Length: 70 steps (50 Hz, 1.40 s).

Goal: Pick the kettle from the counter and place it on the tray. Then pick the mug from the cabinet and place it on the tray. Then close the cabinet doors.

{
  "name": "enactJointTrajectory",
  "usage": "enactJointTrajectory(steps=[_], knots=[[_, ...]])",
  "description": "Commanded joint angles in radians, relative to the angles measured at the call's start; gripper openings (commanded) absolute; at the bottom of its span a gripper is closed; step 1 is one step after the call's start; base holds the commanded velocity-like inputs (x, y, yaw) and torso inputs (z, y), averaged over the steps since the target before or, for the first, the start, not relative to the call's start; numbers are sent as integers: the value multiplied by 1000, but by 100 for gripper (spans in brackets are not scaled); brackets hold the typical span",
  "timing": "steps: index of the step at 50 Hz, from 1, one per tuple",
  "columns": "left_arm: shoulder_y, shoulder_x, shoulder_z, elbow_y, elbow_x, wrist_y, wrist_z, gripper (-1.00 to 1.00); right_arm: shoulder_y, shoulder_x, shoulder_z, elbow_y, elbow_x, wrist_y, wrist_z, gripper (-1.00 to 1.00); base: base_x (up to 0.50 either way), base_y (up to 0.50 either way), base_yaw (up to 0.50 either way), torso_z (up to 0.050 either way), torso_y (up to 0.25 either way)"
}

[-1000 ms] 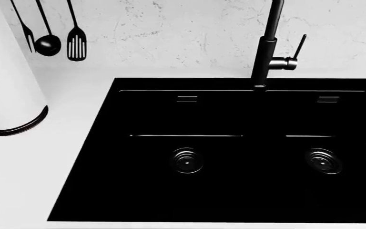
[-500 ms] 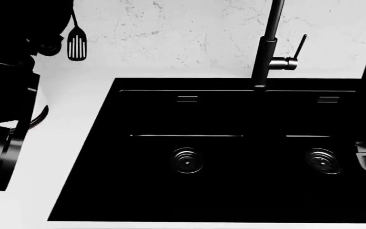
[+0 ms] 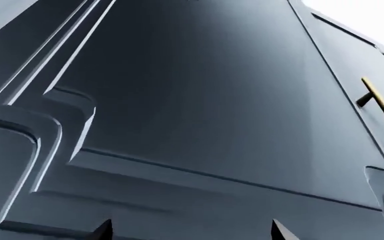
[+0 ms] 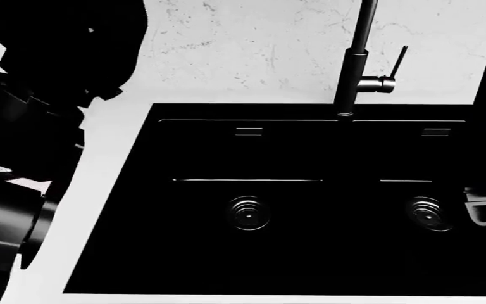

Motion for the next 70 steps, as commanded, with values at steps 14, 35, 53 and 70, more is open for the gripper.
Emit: enactJointTrajectory(steps=[14,35,53,70], knots=[[131,68,154,-160,-161,-948,54,100,2,1,1,-2,-4,-6,-6,100,4,-3,-5,0,0],[127,69,127,-173,-187,-920,61,100,18,26,-27,-8,6,-38,15,100,5,-3,-6,0,0],[-2,-121,-211,234,-454,-883,-99,100,36,19,-52,-9,-3,-42,21,100,11,-4,-8,1,0],[65,-263,-353,587,-686,-929,-256,100,60,38,-84,-11,-5,-72,29,100,1,-1,-1,0,0]])
